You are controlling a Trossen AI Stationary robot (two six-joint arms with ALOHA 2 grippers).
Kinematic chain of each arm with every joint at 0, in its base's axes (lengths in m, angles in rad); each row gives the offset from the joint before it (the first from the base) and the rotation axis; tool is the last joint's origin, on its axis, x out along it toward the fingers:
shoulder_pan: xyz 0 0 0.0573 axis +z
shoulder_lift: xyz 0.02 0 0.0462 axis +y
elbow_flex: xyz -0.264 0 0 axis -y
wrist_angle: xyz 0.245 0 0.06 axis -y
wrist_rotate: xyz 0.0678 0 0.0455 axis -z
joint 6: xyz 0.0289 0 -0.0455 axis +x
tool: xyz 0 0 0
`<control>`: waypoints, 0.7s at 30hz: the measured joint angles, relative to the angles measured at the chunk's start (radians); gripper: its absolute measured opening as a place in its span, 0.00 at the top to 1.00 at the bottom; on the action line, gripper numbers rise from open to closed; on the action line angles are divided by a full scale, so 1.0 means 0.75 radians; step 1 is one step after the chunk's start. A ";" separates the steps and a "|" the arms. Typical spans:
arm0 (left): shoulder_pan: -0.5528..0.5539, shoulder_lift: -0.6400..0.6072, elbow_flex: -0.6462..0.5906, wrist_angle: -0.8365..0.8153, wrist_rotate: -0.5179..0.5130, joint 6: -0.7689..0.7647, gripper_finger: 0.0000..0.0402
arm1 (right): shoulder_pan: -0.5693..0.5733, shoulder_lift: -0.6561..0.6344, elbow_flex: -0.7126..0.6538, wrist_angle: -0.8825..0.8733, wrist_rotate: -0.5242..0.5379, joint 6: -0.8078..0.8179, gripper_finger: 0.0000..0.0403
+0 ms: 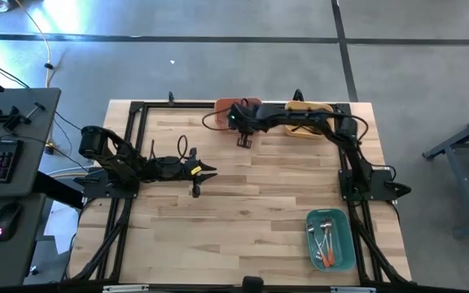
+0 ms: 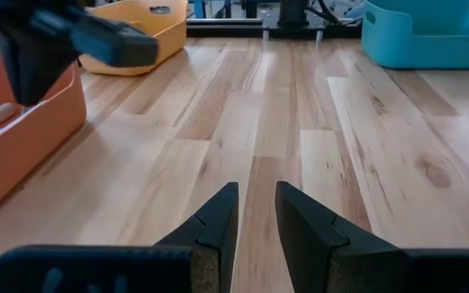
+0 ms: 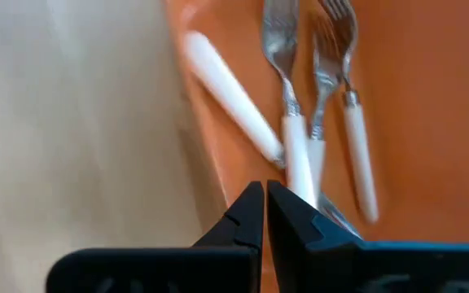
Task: Sort silverware by color (type)
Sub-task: Return to Home Position
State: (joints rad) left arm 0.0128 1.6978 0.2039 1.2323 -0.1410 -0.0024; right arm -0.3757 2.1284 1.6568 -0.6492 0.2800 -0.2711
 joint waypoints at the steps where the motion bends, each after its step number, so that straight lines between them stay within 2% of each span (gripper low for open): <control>1: 0.000 0.000 0.000 -0.001 0.000 0.008 0.82 | 0.007 -0.040 -0.078 0.084 -0.001 -0.001 1.00; 6: 0.000 0.000 0.011 -0.001 -0.001 0.018 0.82 | 0.029 -0.287 -0.446 0.467 -0.028 0.006 1.00; 15: 0.000 -0.006 0.020 -0.002 0.002 0.041 0.82 | 0.108 -0.720 -1.058 1.168 -0.247 0.003 1.00; 21: 0.006 -0.193 -0.084 -0.004 -0.001 0.088 0.82 | 0.139 -0.934 -1.435 1.571 -0.326 -0.034 1.00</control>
State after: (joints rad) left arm 0.0175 1.5528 0.1411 1.2296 -0.1417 0.0639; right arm -0.2715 1.4277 0.5805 0.5291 0.0354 -0.2966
